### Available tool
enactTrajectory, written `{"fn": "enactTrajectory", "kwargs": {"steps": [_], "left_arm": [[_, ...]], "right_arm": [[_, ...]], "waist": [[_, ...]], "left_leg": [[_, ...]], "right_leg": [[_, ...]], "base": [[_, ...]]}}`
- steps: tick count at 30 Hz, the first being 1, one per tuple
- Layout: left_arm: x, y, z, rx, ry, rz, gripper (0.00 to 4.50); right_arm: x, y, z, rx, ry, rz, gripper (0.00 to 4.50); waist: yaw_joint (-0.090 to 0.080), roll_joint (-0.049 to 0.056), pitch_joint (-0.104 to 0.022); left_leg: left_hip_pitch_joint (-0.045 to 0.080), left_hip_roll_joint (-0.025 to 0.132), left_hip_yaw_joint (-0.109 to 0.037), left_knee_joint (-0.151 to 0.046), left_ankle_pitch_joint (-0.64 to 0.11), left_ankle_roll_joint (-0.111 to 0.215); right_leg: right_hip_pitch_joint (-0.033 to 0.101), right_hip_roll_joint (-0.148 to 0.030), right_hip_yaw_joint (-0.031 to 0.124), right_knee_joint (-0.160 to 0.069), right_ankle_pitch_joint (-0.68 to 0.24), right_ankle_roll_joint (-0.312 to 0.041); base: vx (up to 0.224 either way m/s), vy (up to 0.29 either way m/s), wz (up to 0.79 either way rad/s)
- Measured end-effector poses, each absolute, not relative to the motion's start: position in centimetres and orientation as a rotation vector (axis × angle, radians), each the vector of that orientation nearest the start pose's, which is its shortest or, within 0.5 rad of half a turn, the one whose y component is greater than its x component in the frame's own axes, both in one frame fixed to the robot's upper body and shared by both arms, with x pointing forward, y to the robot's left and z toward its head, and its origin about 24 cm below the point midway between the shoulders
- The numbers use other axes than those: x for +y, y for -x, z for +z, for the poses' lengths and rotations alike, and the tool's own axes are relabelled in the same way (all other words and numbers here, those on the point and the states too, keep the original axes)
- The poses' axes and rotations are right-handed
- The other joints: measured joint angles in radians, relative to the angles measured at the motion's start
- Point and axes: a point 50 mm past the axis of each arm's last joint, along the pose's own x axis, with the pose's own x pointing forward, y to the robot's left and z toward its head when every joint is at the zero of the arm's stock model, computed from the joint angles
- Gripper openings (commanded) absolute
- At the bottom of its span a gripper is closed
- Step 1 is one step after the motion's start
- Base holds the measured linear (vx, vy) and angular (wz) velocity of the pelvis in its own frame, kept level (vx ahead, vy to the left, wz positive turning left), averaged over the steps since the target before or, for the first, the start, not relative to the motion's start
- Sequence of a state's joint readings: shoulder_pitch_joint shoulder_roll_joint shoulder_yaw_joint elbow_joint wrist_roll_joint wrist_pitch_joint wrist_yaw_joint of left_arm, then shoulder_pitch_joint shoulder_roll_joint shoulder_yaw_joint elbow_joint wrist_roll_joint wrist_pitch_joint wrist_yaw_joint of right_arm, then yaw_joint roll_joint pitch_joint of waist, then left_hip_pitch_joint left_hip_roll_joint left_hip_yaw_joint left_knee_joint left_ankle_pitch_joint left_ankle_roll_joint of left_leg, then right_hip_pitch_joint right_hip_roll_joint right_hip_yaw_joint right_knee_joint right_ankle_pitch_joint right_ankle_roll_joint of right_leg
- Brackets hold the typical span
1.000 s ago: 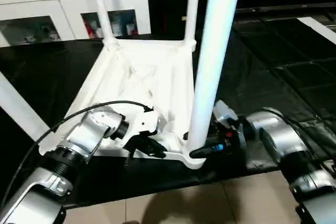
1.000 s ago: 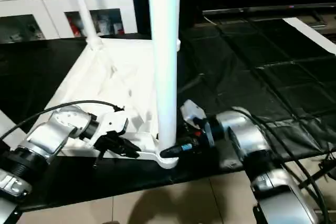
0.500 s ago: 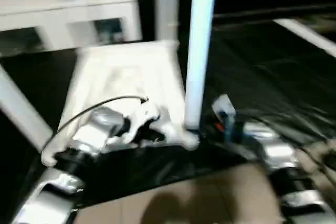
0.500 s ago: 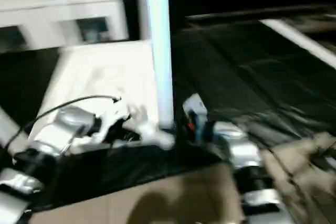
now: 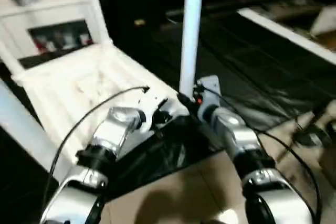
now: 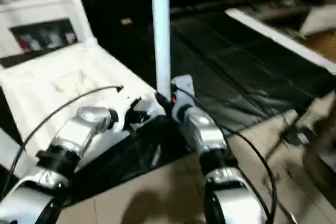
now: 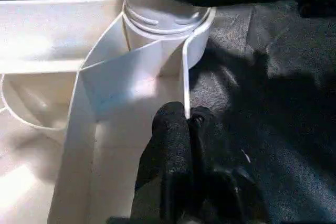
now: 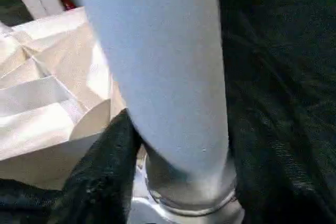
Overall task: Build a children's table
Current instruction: Rotate leg to tighten
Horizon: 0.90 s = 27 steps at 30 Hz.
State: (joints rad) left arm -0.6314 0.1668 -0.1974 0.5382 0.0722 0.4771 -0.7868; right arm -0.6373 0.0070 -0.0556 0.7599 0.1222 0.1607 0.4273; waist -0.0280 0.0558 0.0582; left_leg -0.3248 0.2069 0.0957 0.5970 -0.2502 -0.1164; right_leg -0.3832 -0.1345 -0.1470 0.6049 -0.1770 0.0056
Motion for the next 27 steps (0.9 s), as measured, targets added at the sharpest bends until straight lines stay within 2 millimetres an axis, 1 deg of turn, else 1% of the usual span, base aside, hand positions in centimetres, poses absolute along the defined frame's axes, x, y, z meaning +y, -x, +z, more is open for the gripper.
{"fn": "enactTrajectory", "kwargs": {"steps": [1,2,3,4,5,7,8,10,11,12,14,16,17,20,23,25,27], "left_arm": [[9.4,-33.4,5.2,0.527,-0.242,-0.924,0.00],[9.3,-33.4,5.3,0.521,-0.244,-0.937,0.00],[9.1,-33.3,5.4,0.512,-0.251,-0.959,0.00],[9.1,-33.3,5.5,0.507,-0.255,-0.977,0.00],[9.2,-33.2,5.6,0.506,-0.257,-0.995,0.00],[9.6,-33.2,5.6,0.505,-0.266,-1.013,0.00],[9.8,-33.1,5.7,0.499,-0.284,-1.040,0.00],[10.2,-32.9,5.8,0.496,-0.307,-1.091,0.00],[10.4,-32.8,5.8,0.498,-0.311,-1.118,0.00],[10.6,-32.7,5.8,0.500,-0.313,-1.129,0.00],[11.1,-32.6,5.9,0.501,-0.353,-1.173,0.00],[11.8,-32.4,6.1,0.494,-0.394,-1.220,0.00],[12.3,-32.3,6.1,0.488,-0.435,-1.251,0.00],[13.3,-32.2,6.1,0.483,-0.469,-1.279,0.00],[13.5,-32.4,6.0,0.451,-0.490,-1.287,0.00],[13.9,-32.5,6.1,0.446,-0.494,-1.280,0.00],[14.6,-32.5,6.2,0.445,-0.477,-1.274,0.00]], "right_arm": [[-8.9,-34.9,4.1,0.286,-0.154,0.546,2.84],[-9.1,-34.9,4.1,0.280,-0.149,0.548,3.10],[-9.5,-34.9,4.2,0.268,-0.136,0.562,3.10],[-9.9,-34.8,4.1,0.262,-0.127,0.579,3.18],[-10.3,-34.4,3.8,0.259,-0.124,0.606,3.29],[-10.6,-34.1,3.8,0.249,-0.110,0.652,3.55],[-11.4,-33.5,3.7,0.244,-0.085,0.706,3.63],[-12.8,-32.5,3.6,0.244,-0.068,0.804,3.68],[-13.5,-32.0,3.6,0.248,-0.066,0.855,3.86],[-13.8,-31.8,3.6,0.254,-0.068,0.880,3.99],[-14.8,-31.1,3.9,0.256,-0.067,0.951,4.06],[-15.6,-30.3,3.9,0.278,-0.069,1.026,4.18],[-16.0,-29.8,4.1,0.281,-0.075,1.069,4.42],[-16.4,-29.1,4.4,0.290,-0.081,1.144,4.42],[-16.5,-28.6,5.2,0.251,-0.079,1.146,4.42],[-16.8,-28.5,5.7,0.208,-0.084,1.102,4.42],[-17.3,-28.1,6.1,0.169,-0.094,1.037,4.42]], "waist": [[0.009,0.004,-0.004],[0.014,0.003,-0.006],[0.022,0.005,-0.011],[0.030,0.006,-0.012],[0.036,0.006,-0.012],[0.041,0.006,-0.013],[0.047,0.006,-0.013],[0.061,0.007,-0.013],[0.066,0.007,-0.013],[0.068,0.007,-0.012],[0.074,0.007,-0.012],[0.077,0.006,-0.012],[0.079,0.006,-0.012],[0.085,0.006,-0.012],[0.093,0.005,-0.011],[0.093,0.004,-0.011],[0.092,0.000,-0.008]], "left_leg": [[-0.011,0.001,-0.005,-0.002,0.001,0.000],[-0.016,0.002,-0.006,-0.007,0.009,-0.005],[-0.023,0.006,-0.005,-0.012,0.037,-0.007],[-0.025,0.011,-0.004,-0.010,0.052,-0.007],[-0.026,0.012,-0.002,-0.011,0.051,-0.007],[-0.026,0.013,0.003,-0.012,0.050,-0.007],[-0.026,0.014,0.006,-0.012,0.049,-0.007],[-0.026,0.017,0.012,-0.012,0.049,-0.007],[-0.025,0.019,0.018,-0.013,0.049,-0.007],[-0.025,0.018,0.020,-0.013,0.049,-0.007],[-0.025,0.018,0.021,-0.013,0.049,-0.006],[-0.026,0.018,0.024,-0.013,0.048,-0.005],[-0.026,0.018,0.024,-0.013,0.048,-0.005],[-0.025,0.018,0.024,-0.014,0.048,-0.005],[-0.025,0.018,0.025,-0.014,0.049,-0.005],[-0.025,0.018,0.026,-0.013,0.049,-0.005],[-0.025,0.018,0.028,-0.013,0.049,-0.005]], "right_leg": [[-0.007,0.004,0.000,-0.002,0.001,-0.001],[-0.012,0.007,0.001,-0.003,0.003,-0.004],[-0.019,0.010,0.002,0.001,0.009,-0.011],[-0.021,0.013,0.002,0.006,0.009,-0.014],[-0.021,0.014,0.003,0.003,0.008,-0.015],[-0.021,0.015,0.007,0.001,0.008,-0.015],[-0.021,0.016,0.011,-0.002,0.009,-0.016],[-0.021,0.023,0.025,-0.005,0.009,-0.016],[-0.021,0.023,0.028,-0.005,0.009,-0.016],[-0.021,0.023,0.030,-0.006,0.009,-0.016],[-0.020,0.023,0.034,-0.008,0.009,-0.016],[-0.021,0.023,0.037,-0.009,0.009,-0.016],[-0.021,0.023,0.038,-0.009,0.009,-0.016],[-0.021,0.024,0.038,-0.008,0.009,-0.016],[-0.021,0.024,0.038,-0.008,0.009,-0.016],[-0.021,0.024,0.040,-0.008,0.009,-0.015],[-0.022,0.024,0.043,-0.008,0.010,-0.014]], "base": [[0.077,-0.035,-0.07],[0.077,-0.035,-0.07],[0.000,0.000,0.00],[0.000,0.000,0.00],[0.000,0.000,0.00],[0.000,0.000,0.00],[0.000,0.000,0.00],[0.000,0.000,0.00],[0.000,0.000,0.00],[0.000,0.000,0.00],[0.000,0.000,0.00],[0.000,0.000,0.00],[0.000,0.000,0.00],[0.000,0.000,0.00],[0.000,0.000,0.00],[0.000,0.000,0.00],[0.000,0.000,0.00]]}}
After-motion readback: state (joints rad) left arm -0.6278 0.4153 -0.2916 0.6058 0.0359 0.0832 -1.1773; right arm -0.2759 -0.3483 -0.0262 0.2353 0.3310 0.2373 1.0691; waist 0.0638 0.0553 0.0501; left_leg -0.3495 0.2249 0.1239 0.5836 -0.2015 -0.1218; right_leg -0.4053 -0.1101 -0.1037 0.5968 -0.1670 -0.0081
